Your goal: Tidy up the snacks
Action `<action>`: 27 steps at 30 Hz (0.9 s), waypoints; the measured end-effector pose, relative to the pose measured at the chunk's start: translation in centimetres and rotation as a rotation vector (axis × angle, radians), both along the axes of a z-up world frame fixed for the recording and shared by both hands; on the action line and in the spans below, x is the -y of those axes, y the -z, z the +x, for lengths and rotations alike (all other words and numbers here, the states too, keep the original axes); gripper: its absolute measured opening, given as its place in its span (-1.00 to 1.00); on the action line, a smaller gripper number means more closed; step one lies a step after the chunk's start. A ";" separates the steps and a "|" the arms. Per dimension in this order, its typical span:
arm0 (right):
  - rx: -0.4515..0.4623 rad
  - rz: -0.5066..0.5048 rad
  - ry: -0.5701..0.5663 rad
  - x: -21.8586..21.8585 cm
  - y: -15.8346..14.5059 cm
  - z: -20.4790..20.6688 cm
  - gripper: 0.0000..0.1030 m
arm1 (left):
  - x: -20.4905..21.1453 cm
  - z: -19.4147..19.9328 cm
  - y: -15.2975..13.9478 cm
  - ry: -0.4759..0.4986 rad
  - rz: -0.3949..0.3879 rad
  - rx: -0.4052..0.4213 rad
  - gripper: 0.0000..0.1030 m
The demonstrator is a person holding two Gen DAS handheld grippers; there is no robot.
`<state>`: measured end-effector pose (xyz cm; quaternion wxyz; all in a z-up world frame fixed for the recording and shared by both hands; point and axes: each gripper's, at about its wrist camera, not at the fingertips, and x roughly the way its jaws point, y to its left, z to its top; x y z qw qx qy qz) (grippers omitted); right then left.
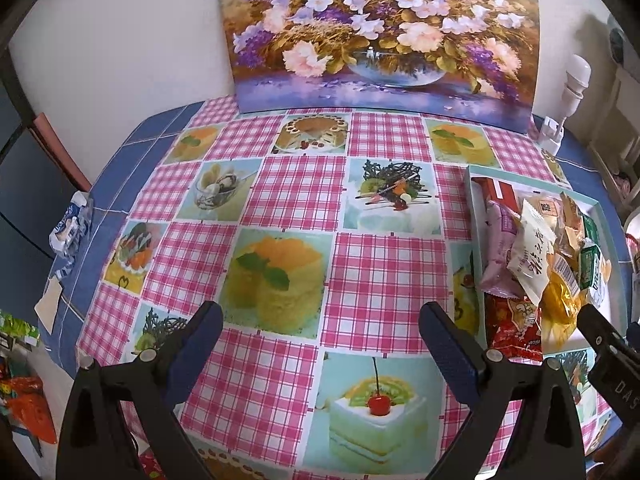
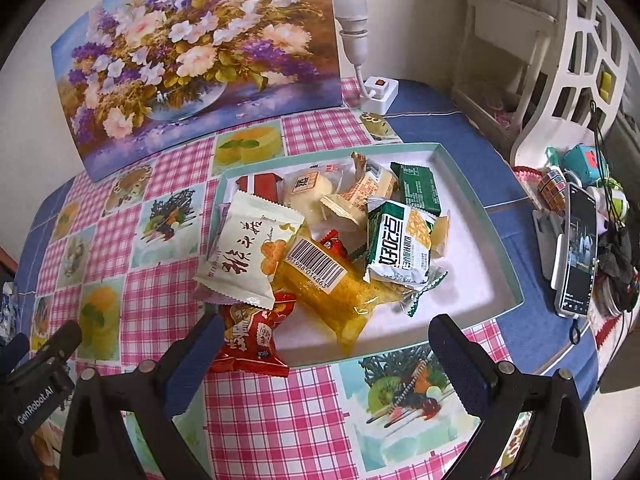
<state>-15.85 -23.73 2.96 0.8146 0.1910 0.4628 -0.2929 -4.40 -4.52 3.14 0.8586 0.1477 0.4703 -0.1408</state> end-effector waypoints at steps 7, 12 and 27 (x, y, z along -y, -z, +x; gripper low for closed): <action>-0.011 -0.019 -0.021 -0.3 0.0 0.4 1.00 | -0.2 0.3 0.0 -0.009 -0.008 -0.010 0.91; -0.016 -0.020 -0.023 -0.4 0.1 0.4 1.00 | -0.2 0.4 0.0 -0.016 -0.011 -0.012 0.91; -0.022 -0.021 -0.035 -0.4 0.2 0.6 1.00 | -0.2 0.5 0.1 -0.019 -0.019 -0.023 0.91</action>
